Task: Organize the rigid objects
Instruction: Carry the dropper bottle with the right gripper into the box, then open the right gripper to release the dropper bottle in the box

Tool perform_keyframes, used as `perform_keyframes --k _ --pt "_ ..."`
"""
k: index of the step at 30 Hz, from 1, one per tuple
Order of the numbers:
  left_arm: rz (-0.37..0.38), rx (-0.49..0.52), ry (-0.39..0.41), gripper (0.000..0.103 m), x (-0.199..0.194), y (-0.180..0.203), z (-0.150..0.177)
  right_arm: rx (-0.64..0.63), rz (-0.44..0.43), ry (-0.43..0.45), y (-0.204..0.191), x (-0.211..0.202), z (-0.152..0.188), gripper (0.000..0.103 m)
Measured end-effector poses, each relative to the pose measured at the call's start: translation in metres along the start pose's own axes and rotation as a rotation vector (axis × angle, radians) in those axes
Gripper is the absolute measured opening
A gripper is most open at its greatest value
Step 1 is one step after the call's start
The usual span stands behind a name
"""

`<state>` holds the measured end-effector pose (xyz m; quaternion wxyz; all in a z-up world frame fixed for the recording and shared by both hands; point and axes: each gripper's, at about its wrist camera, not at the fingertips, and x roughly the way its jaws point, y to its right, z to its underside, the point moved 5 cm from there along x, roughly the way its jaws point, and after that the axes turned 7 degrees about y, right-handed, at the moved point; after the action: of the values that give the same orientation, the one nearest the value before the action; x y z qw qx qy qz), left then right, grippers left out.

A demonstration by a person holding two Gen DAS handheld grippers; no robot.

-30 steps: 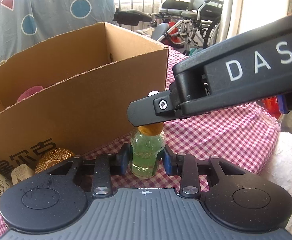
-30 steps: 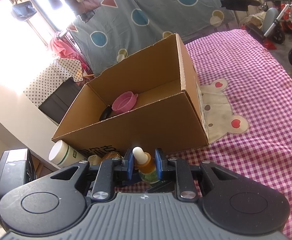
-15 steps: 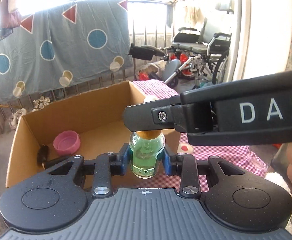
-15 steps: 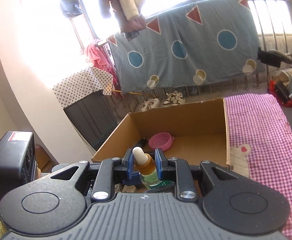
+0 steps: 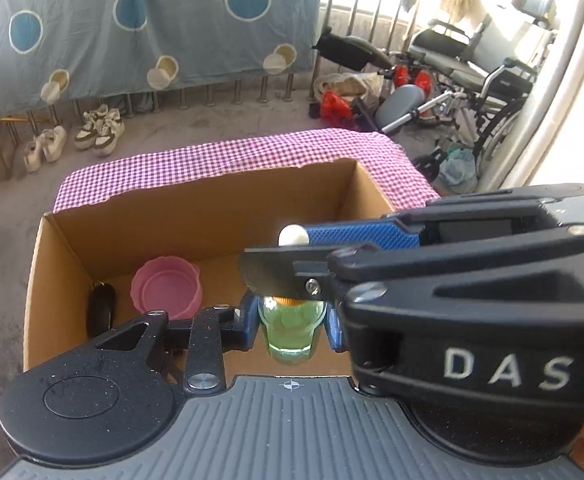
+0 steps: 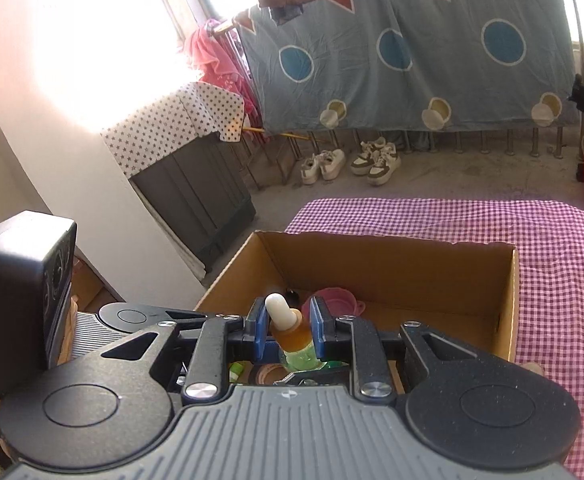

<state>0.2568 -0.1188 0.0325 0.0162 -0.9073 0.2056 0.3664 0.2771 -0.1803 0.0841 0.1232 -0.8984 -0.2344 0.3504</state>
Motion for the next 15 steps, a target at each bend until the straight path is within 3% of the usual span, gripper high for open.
perform_keyframes --k 8,15 --pt "-0.018 -0.096 -0.075 0.024 0.055 -0.012 -0.014 0.113 -0.005 -0.096 0.057 0.057 -0.013 0.016" --pt "-0.026 -0.092 -0.088 0.024 0.056 -0.012 -0.014 0.131 -0.02 -0.063 0.07 0.054 -0.02 0.016"
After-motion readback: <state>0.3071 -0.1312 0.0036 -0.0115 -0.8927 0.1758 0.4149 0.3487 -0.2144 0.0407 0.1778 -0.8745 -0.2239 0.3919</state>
